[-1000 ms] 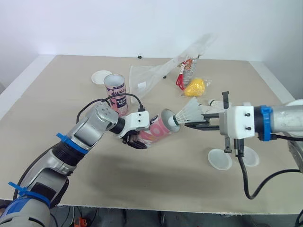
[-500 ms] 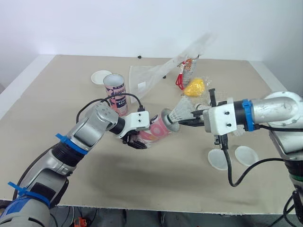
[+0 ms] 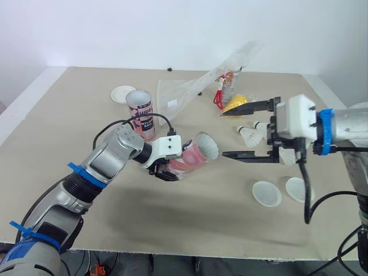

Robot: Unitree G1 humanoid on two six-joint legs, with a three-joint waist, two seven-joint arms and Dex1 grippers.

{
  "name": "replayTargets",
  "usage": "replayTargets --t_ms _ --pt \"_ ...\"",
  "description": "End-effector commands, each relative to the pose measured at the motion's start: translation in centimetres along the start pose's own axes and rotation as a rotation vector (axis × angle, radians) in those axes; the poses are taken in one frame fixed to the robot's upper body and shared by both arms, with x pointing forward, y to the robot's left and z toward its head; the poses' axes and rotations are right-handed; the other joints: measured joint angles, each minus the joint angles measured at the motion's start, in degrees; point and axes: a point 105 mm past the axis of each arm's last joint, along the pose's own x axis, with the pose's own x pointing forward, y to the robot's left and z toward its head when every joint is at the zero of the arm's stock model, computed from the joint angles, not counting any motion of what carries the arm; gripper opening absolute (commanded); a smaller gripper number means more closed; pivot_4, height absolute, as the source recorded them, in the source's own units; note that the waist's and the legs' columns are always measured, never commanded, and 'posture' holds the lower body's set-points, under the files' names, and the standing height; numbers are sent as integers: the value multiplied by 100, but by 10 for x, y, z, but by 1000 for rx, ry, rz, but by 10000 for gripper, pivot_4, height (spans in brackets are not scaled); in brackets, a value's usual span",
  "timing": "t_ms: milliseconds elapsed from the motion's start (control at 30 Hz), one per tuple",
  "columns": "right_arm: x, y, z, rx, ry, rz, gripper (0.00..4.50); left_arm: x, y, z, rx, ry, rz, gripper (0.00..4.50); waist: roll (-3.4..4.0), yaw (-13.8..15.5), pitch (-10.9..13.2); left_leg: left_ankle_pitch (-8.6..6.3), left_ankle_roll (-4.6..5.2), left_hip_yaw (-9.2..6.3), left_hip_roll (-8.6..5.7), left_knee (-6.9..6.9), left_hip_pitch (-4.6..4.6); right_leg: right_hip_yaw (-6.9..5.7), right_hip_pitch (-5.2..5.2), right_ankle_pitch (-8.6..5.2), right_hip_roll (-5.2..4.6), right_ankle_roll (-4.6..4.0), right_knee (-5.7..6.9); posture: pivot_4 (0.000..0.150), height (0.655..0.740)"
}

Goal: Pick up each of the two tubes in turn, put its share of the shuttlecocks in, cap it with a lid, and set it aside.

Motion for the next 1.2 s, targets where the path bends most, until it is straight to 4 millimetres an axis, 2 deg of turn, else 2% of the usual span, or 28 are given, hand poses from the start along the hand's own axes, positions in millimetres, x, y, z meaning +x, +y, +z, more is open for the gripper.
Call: replayTargets --t_ms 33,167,267,367,500,533,667,800,1000,1200 --pt "-17 -5 1 144 -14 -63 44662 -2 2 -10 0 52 4 30996 0 1 0 0 0 0 0 0 0 0 0 0 0 0 0 1500 7400" --pt "-21 -2 -12 192 49 -31 44662 -2 2 -12 28 78 -8 30996 2 -7 -1 0 0 2 0 1 1 3 -1 0 1 2 0 1500 7400" --pt "-15 -4 -7 121 47 1 36798 -2 3 -10 35 76 -13 30996 3 -14 -1 0 0 2 2 0 3 1 -2 -1 5 5 0 1500 7400" --pt "-2 -4 0 57 37 55 22103 -2 3 -9 36 74 -16 30996 4 -18 -1 0 0 3 3 0 6 2 -4 1 5 5 0 1500 7400" --pt "13 3 -6 -41 110 168 3805 -1 2 -8 35 69 -22 30996 3 -8 -1 0 0 3 3 0 6 2 -3 -1 5 6 0 1500 7400" --pt "16 4 -8 -58 119 192 889 -1 2 -8 33 68 -24 30996 3 -9 -1 0 0 4 2 0 5 3 -3 -3 4 7 0 1500 7400" --pt "28 8 -16 -105 166 275 889 0 1 -6 32 63 -28 30996 4 -6 0 0 0 6 3 -2 5 3 -6 -5 5 6 0 1500 7400" --pt "55 6 -25 -159 224 382 889 3 0 -4 34 53 -34 30996 7 -20 -2 0 0 8 4 -1 5 4 -7 -3 5 4 2 1500 7400" --pt "86 0 -32 -198 280 465 889 5 -1 -2 35 45 -36 30996 5 -2 -1 1 -1 8 4 3 4 4 -8 0 4 1 5 1500 7400" --pt "109 11 -45 -205 319 569 889 5 -1 -2 31 46 -31 30996 5 7 -1 0 -1 3 4 0 1 -3 -8 1 6 -12 7 1500 7400"
